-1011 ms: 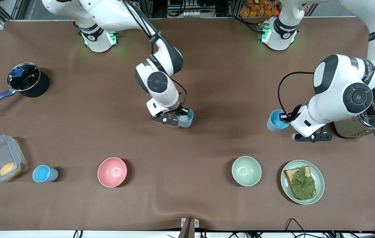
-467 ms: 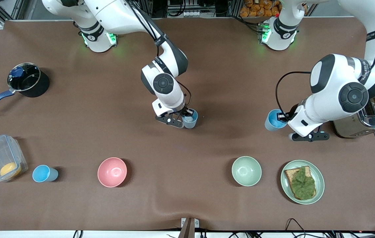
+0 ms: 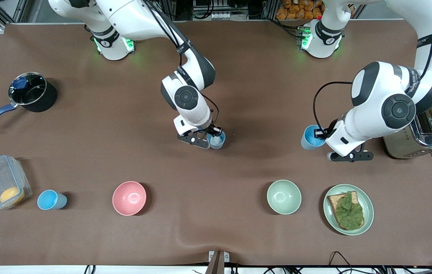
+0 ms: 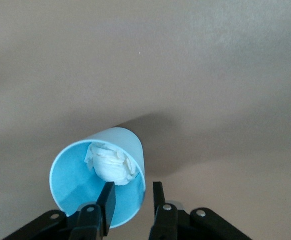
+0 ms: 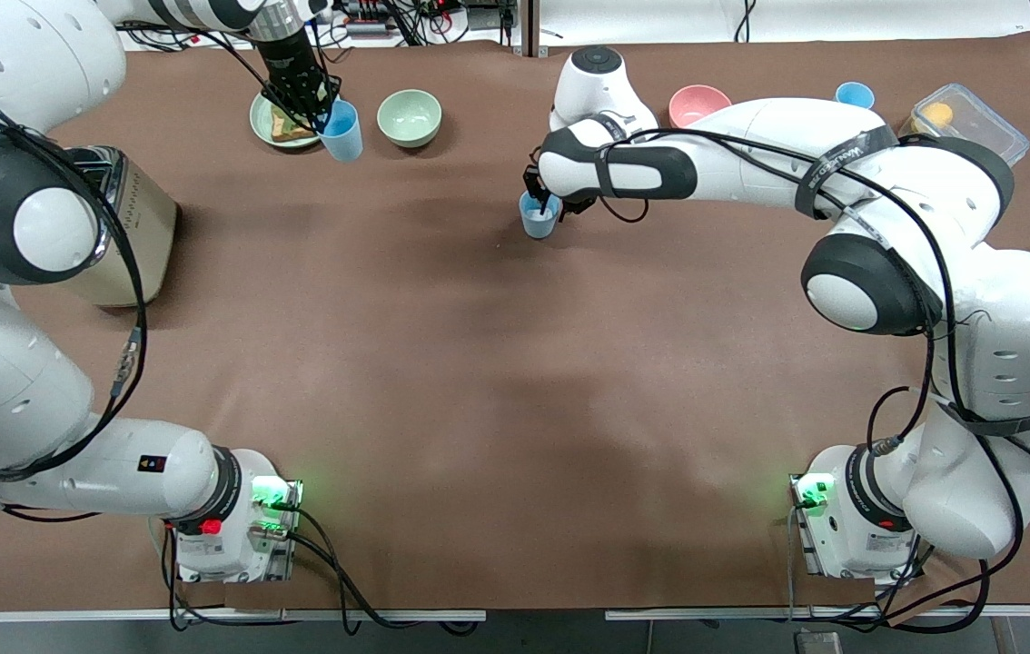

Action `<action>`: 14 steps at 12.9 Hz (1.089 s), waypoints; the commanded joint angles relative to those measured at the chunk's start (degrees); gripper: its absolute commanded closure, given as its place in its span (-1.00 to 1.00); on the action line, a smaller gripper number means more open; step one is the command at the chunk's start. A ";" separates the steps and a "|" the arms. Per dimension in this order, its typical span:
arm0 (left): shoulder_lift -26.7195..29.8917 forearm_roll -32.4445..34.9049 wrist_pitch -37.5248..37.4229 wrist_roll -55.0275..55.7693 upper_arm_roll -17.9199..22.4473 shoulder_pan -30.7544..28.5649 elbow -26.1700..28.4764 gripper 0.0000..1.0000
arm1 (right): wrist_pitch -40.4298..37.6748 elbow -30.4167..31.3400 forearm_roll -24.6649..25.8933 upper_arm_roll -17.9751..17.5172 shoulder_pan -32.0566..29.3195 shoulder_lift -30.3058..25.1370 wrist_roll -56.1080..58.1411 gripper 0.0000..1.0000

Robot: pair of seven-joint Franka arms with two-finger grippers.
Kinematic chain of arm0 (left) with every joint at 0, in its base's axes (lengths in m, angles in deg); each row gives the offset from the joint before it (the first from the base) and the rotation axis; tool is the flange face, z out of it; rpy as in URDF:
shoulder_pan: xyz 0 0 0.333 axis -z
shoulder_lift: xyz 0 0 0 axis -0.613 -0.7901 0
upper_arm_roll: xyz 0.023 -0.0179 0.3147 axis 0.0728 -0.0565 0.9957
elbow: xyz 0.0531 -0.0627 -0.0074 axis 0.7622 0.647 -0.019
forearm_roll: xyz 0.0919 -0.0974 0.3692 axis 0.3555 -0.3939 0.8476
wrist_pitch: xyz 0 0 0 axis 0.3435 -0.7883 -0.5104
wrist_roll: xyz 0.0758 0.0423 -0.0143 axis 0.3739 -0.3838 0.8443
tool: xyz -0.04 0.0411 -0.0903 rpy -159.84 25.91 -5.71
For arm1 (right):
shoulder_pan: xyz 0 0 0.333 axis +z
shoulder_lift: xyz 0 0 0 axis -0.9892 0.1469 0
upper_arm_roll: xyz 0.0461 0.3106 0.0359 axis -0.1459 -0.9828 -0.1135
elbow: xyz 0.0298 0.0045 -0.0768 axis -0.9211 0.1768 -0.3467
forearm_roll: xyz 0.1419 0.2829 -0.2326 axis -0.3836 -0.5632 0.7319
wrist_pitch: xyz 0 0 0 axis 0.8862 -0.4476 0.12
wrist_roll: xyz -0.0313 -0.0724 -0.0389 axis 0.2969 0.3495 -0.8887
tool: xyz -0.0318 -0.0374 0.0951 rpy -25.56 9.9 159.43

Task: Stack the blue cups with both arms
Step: 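Lower the cup at the center and open the right gripper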

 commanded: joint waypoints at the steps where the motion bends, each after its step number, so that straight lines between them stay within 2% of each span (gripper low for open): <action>1: 0.85 -2.22 -0.28 3.45 -0.53 1.79 -0.25 1.00 | -8.18 -4.50 -1.26 -0.27 -3.01 -0.83 4.97 0.01; 2: 0.94 -3.36 -0.28 4.08 -1.92 2.14 -0.77 1.00 | -13.36 -7.48 -1.08 -0.09 -4.33 -1.10 6.64 -0.19; 3: 0.94 -4.85 0.25 5.39 -3.42 2.41 -1.12 1.00 | -18.11 -9.77 -0.91 0.00 -5.74 -1.71 8.75 -0.29; 6: 0.33 -4.16 4.98 11.35 -8.87 3.46 -1.13 1.00 | -26.74 -10.85 -0.73 0.26 -11.80 -6.44 18.67 -0.46; 10: -3.35 -2.68 13.77 26.10 -8.79 12.50 -1.82 1.00 | -34.05 -9.97 3.13 1.22 -18.57 -14.35 30.18 -0.69; 13: -9.32 1.36 14.49 36.92 -8.71 18.12 -7.44 1.00 | -34.68 -2.27 3.58 1.23 -25.59 -24.09 41.42 -0.72; 14: -11.17 3.11 14.49 40.17 -8.71 19.54 -9.11 1.00 | -34.86 0.46 4.19 1.23 -27.27 -27.26 44.25 -0.82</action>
